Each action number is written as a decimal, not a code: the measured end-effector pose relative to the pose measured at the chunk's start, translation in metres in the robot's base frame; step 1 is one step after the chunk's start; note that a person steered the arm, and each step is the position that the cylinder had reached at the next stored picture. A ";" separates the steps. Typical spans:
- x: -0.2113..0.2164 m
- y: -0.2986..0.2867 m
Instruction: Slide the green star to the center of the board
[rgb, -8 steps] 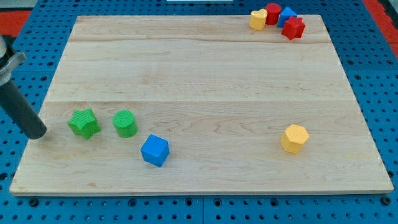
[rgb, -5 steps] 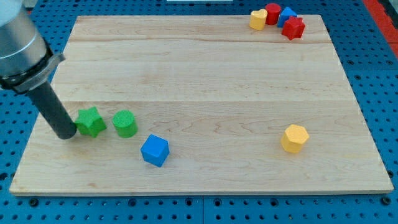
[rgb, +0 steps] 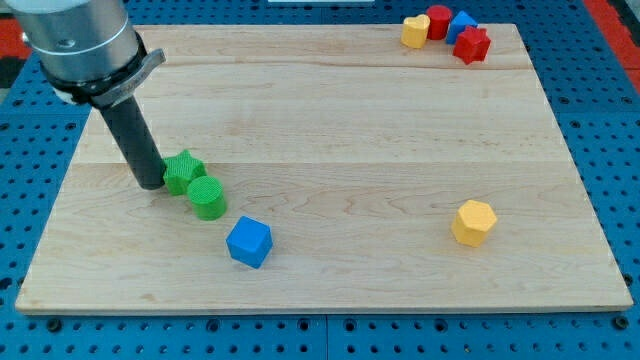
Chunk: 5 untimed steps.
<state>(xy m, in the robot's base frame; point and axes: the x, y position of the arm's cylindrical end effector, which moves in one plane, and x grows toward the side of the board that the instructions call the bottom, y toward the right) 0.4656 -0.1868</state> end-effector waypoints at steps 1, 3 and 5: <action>-0.015 0.005; -0.015 0.019; 0.004 0.018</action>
<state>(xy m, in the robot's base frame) 0.4693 -0.1687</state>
